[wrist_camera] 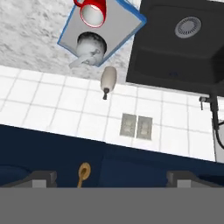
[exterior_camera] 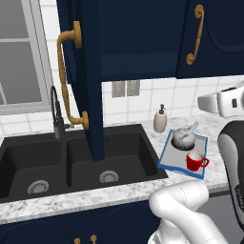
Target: Pick the kettle from the counter and place it on the tray. Then pick the mug from the cabinet and place it on the tray. Then close the cabinet doors.
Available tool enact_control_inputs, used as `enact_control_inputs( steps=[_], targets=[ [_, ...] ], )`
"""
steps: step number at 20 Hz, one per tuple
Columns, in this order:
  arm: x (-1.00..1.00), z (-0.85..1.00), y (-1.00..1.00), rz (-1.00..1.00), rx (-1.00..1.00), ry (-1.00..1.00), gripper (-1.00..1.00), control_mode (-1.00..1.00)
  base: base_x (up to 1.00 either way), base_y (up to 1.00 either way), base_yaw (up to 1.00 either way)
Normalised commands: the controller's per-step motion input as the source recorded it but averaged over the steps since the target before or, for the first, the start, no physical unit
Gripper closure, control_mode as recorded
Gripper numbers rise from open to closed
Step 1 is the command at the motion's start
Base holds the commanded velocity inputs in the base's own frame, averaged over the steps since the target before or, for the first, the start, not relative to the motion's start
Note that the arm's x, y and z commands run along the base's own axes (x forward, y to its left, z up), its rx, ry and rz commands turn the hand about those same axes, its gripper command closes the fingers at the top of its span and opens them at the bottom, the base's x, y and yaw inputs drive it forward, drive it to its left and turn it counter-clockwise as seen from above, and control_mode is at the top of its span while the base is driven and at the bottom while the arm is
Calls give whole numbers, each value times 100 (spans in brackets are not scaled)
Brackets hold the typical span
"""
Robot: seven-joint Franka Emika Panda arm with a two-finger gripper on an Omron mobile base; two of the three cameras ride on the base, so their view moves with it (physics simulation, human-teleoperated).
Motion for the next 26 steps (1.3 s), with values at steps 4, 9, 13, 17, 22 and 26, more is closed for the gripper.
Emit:
enact_control_inputs(
  steps=[4,9,13,17,22,26],
  targets=[
    [-62,0,94,10,-24,0,-100,-100,0,0,0],
    [-58,0,98,3,-25,0,-100,-100,0,0,0],
    [-51,2,89,-1,-24,3,-100,-100,0,0,0],
    [-41,10,77,-3,-29,20,-100,-100,0,0,0],
    [-29,2,75,-1,-28,16,-100,-100,0,0,0],
    [-33,7,65,0,-22,2,-100,-100,0,0,0]
  ],
)
